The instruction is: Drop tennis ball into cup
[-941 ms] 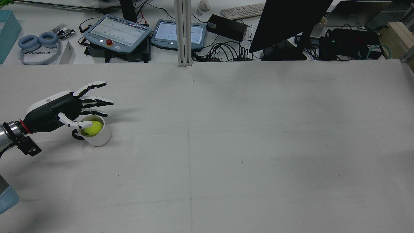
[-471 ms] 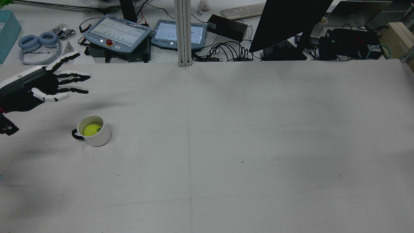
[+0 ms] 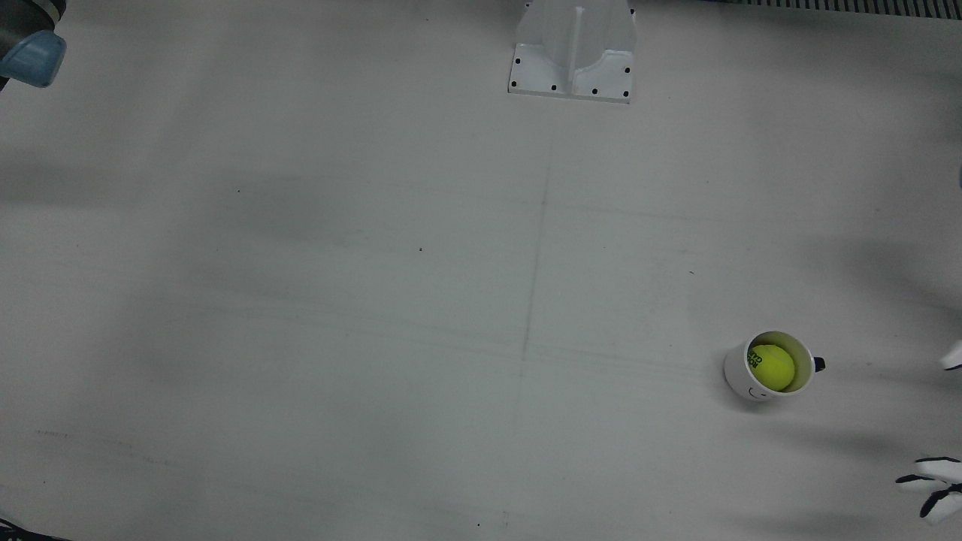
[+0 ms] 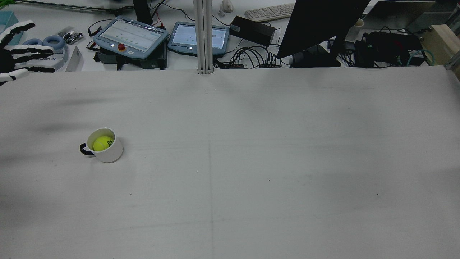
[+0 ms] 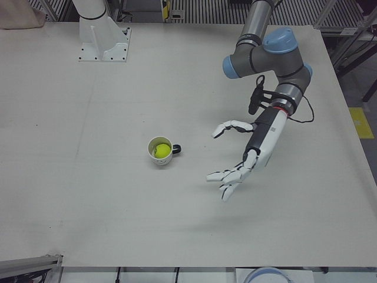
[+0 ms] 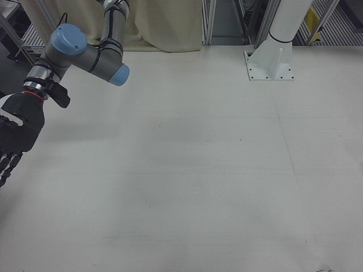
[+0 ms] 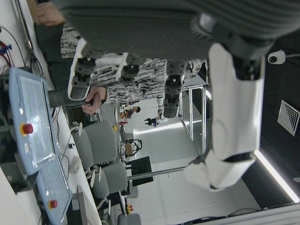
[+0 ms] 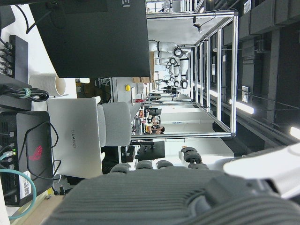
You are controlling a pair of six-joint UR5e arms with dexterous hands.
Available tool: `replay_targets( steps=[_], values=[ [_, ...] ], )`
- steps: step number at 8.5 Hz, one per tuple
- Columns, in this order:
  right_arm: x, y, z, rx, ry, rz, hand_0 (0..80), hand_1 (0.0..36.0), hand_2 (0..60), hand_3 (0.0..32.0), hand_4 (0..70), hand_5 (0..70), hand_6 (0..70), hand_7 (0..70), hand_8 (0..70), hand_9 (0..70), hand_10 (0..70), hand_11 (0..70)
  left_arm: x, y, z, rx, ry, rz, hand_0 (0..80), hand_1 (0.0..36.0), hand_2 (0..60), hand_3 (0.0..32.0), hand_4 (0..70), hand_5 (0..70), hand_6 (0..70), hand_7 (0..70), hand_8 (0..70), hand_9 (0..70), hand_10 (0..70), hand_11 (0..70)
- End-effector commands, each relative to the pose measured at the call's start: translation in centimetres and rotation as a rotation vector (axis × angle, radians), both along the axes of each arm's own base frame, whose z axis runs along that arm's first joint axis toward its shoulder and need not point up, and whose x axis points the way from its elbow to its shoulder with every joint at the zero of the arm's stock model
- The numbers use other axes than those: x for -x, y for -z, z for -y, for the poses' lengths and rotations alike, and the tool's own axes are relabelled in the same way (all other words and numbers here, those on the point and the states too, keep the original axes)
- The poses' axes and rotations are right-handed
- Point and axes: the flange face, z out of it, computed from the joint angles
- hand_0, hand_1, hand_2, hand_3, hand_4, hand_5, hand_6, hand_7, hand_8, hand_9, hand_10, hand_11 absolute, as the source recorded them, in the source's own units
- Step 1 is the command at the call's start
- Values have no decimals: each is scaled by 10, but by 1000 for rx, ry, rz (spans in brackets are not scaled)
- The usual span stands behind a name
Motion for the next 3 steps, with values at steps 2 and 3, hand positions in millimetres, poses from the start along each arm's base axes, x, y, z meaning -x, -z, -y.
replay_targets(
  steps=[2,3],
  values=[
    [0,0,0,-1,0,0,0,0,0,0,0,0,0,0,0,0,0,0,67,-42,-19,86,105,0,623,322,378,316,0,206,455,112,170,27,119,203],
    [-1,0,0,-1,-1,0,0,0,0,0,0,0,0,0,0,0,0,0,67,-41,-18,83,105,-1,610,315,365,320,0,196,415,115,160,26,119,201]
  ],
)
